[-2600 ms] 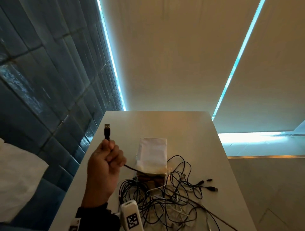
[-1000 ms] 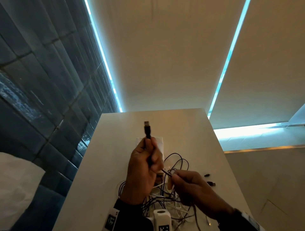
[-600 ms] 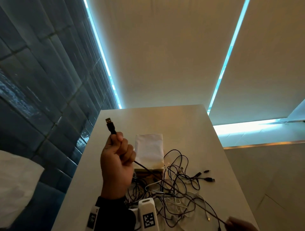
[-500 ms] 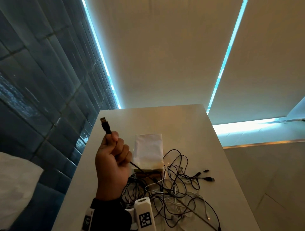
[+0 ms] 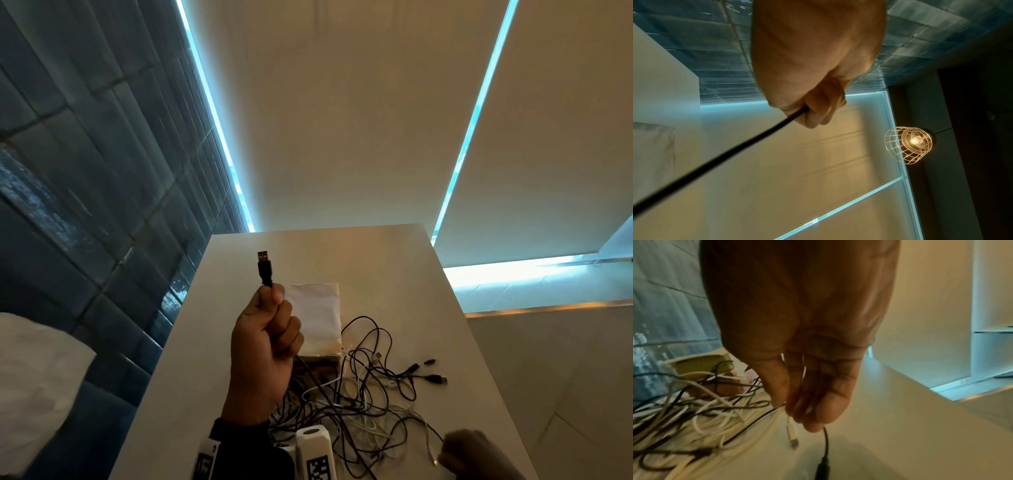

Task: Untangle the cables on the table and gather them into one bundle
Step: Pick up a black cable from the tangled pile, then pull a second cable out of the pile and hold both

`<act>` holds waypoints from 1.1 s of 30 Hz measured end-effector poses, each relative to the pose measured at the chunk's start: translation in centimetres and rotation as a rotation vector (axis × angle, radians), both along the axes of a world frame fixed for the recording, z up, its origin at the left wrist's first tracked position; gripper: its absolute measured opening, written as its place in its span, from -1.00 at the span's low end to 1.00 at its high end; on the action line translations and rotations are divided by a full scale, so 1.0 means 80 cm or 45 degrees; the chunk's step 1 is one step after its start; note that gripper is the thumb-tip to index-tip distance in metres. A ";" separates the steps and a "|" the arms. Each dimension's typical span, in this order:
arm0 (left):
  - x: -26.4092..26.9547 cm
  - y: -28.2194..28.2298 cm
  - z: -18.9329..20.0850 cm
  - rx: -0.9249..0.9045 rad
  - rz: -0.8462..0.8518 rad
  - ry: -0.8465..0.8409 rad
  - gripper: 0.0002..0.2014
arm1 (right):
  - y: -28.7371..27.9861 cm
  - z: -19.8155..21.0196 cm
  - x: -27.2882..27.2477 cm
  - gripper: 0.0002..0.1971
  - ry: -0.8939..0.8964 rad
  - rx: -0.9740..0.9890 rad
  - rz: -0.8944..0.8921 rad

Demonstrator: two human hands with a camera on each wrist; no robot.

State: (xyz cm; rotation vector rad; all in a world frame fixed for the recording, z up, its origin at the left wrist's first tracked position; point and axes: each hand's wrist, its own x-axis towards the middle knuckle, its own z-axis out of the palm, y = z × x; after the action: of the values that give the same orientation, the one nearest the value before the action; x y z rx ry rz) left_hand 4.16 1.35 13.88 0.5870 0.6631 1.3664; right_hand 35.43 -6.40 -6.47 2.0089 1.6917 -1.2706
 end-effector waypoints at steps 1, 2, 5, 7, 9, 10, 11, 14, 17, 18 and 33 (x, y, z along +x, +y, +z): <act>0.000 0.000 0.001 0.008 -0.007 0.006 -0.80 | -0.005 0.017 -0.027 -0.78 -0.078 0.034 -0.041; -0.001 -0.001 0.001 0.012 -0.012 0.008 -0.81 | -0.003 0.018 -0.029 -0.74 -0.112 0.026 0.044; -0.003 -0.001 0.001 0.002 -0.015 0.001 -0.80 | 0.003 0.003 -0.047 -0.60 -0.217 0.042 0.094; -0.003 -0.001 0.000 -0.009 -0.019 0.000 -0.78 | 0.002 -0.005 -0.051 -0.62 -0.230 0.115 0.123; -0.003 -0.001 -0.001 -0.011 -0.021 0.005 -0.76 | 0.000 -0.009 -0.059 -0.64 -0.250 0.205 0.211; -0.004 0.000 -0.001 -0.010 -0.020 0.008 -0.76 | 0.002 -0.008 -0.060 -0.61 -0.263 0.221 0.219; -0.004 0.000 -0.002 -0.008 -0.017 0.015 -0.76 | 0.005 -0.001 -0.061 -0.61 -0.275 0.248 0.219; -0.005 0.000 -0.003 -0.017 -0.010 0.056 -0.75 | 0.018 0.036 -0.065 -0.87 -0.283 0.366 0.253; -0.002 0.000 -0.005 -0.036 -0.022 0.099 -0.72 | 0.040 0.079 -0.066 -0.83 -0.295 0.627 0.274; 0.000 0.000 -0.005 -0.039 -0.027 0.114 -0.72 | 0.049 0.094 -0.066 -0.84 -0.288 0.715 0.291; 0.032 0.003 -0.020 -0.031 -0.054 0.495 -0.74 | 0.113 0.171 -0.149 -0.91 1.382 0.826 -0.594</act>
State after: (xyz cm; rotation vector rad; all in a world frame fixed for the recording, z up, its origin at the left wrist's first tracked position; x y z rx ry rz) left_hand 6.75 1.61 12.29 0.8532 0.9720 1.2128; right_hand 23.55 2.61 7.21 2.3026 2.3662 -2.5822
